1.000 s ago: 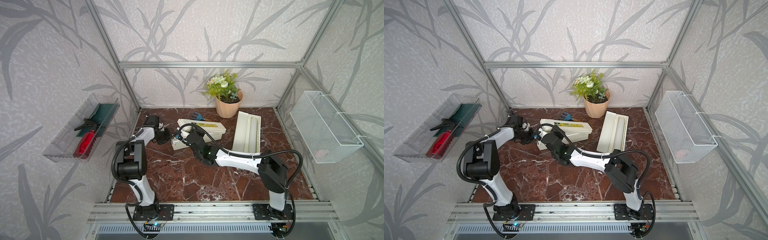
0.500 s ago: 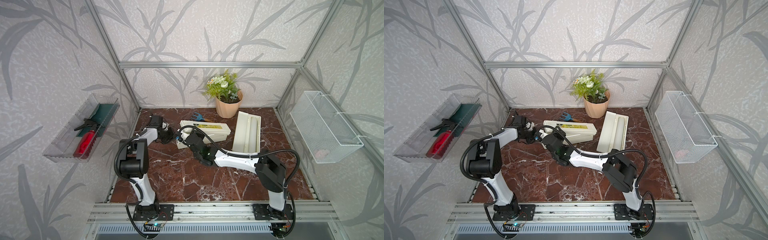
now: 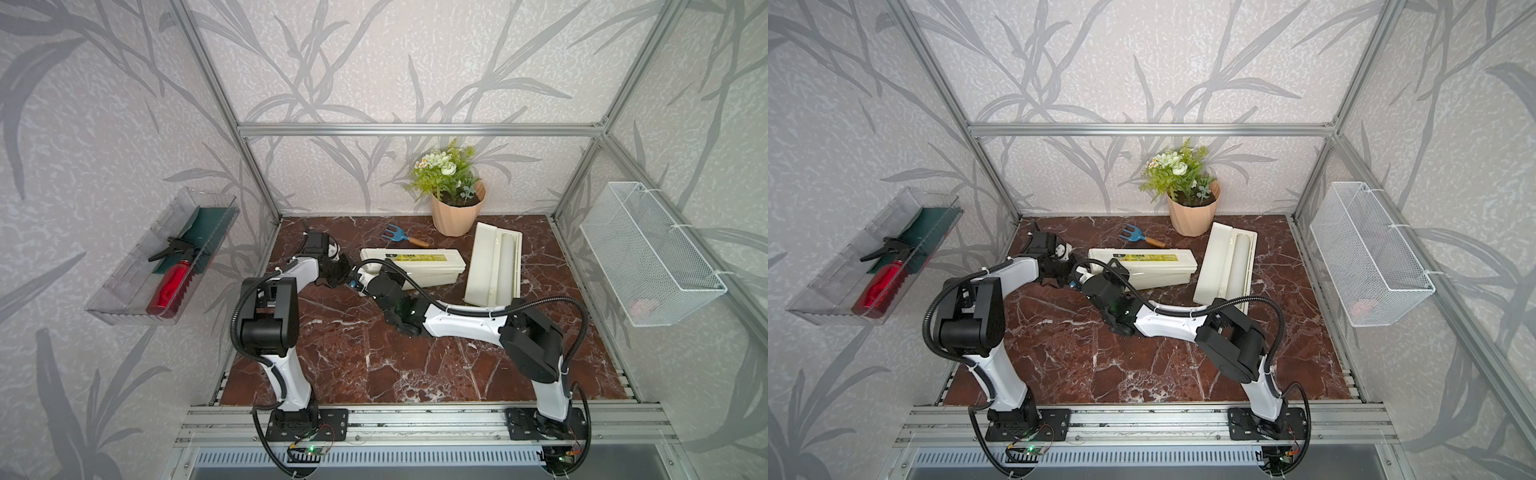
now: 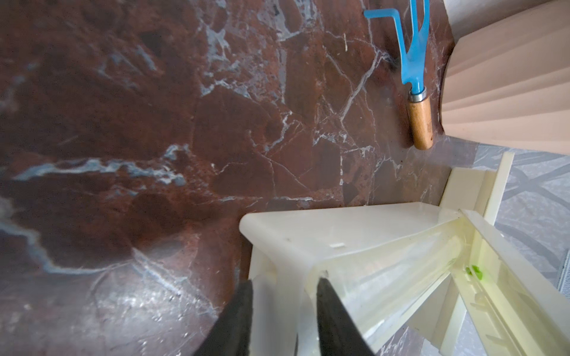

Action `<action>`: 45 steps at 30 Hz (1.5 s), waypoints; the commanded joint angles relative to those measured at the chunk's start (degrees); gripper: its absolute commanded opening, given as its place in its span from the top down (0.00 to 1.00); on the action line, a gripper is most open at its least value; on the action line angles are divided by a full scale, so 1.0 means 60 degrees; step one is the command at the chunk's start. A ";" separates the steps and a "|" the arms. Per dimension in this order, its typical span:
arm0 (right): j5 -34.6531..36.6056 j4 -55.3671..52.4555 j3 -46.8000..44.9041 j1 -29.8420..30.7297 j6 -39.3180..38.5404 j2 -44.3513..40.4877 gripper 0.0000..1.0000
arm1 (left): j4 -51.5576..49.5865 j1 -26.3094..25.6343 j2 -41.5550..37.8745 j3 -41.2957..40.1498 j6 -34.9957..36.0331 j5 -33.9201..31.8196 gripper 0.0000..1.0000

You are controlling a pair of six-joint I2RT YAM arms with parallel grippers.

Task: Put plastic wrap rolls into dispensers
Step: Close the lid on the plastic wrap cutting box.

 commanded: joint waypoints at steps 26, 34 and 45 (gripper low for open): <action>-0.1626 -0.0283 0.0408 0.0452 0.2503 0.1335 0.30 | -0.1002 0.0907 -0.1175 0.0343 0.0394 -0.0662 0.48; -0.1873 -0.0884 0.0324 0.0408 0.3363 0.1162 0.20 | -0.1030 0.0895 -0.1071 0.0299 0.0390 -0.0616 0.48; -0.4178 -0.2197 0.0026 -0.0178 0.4349 0.0006 0.00 | -0.1290 0.0667 -0.1073 0.0398 0.0737 -0.0577 0.40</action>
